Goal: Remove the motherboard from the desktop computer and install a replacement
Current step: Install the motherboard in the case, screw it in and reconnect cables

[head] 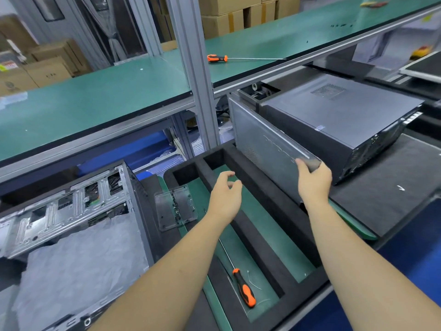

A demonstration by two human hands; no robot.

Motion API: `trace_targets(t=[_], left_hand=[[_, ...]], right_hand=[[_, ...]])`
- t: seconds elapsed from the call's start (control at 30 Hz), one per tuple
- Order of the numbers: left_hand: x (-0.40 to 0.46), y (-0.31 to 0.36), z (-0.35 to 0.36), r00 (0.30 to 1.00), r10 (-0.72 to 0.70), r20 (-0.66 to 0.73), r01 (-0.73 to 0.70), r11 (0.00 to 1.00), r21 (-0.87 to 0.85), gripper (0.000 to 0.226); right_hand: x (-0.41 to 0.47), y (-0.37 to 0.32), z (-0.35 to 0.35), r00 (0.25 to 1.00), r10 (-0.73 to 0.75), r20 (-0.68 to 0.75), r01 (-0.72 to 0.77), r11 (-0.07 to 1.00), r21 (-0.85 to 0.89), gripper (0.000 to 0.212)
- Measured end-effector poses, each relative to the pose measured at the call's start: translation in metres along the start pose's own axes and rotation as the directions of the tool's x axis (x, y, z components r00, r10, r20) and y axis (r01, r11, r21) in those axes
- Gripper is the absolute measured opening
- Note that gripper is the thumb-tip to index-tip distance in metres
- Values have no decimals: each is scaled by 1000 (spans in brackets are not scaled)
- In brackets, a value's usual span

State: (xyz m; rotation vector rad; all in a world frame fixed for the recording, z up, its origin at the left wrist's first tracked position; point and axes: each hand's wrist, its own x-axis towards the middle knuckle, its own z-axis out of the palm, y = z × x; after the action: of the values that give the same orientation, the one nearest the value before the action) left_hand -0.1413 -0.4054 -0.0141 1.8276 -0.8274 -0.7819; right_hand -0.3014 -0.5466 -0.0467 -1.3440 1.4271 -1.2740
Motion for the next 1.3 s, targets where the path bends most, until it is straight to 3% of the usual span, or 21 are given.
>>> trace_targets(t=[0.17, 0.2, 0.27, 0.33, 0.47, 0.73, 0.87, 0.97, 1.07, 1.17, 1.23, 1.3], left_hand=[[0, -9, 7, 999, -43, 24, 42, 999, 25, 31], [0, -10, 7, 999, -44, 25, 43, 999, 27, 31], [1, -10, 6, 999, -34, 28, 33, 999, 37, 31], [2, -11, 2, 999, -30, 27, 29, 999, 44, 30], [1, -11, -6, 1000, -29, 11, 28, 998, 59, 32], [-7, -19, -20, 1000, 15, 14, -17, 988, 151, 33], [-11, -23, -32, 998, 58, -4, -56, 976, 210, 30], [-18, -22, -45, 991, 133, -21, -119, 942, 314, 29], [-29, -19, -64, 969, 241, -44, -195, 867, 458, 28], [-43, -19, -93, 933, 358, -46, -263, 761, 593, 32], [-55, -24, -122, 910, 408, -75, -265, 711, 651, 32], [-72, -37, -158, 897, 424, -123, -235, 695, 680, 31]], right_hand=[[-2, -2, -3, 988, -70, 141, 101, 968, -229, 42], [-3, -10, 1, 984, -94, 149, 126, 966, -224, 37], [-5, -19, 8, 983, -112, 145, 139, 972, -192, 8], [-4, -24, 12, 985, -91, 144, 120, 970, -209, 25], [8, -30, 11, 996, -49, 75, 62, 981, -181, 34], [-9, -24, 18, 993, -48, 112, 69, 980, -189, 16], [-25, -31, 20, 997, -47, 56, 55, 986, -155, 27], [-40, -47, 23, 974, -214, -77, 195, 959, -205, 53], [-73, -73, 38, 857, -495, -145, 436, 845, -310, 56], [-112, -92, 65, 794, -608, 19, 591, 764, -258, 32], [-141, -101, 88, 816, -495, 297, 551, 821, -147, 24], [-176, -105, 113, 779, -325, 537, 467, 872, -150, 24]])
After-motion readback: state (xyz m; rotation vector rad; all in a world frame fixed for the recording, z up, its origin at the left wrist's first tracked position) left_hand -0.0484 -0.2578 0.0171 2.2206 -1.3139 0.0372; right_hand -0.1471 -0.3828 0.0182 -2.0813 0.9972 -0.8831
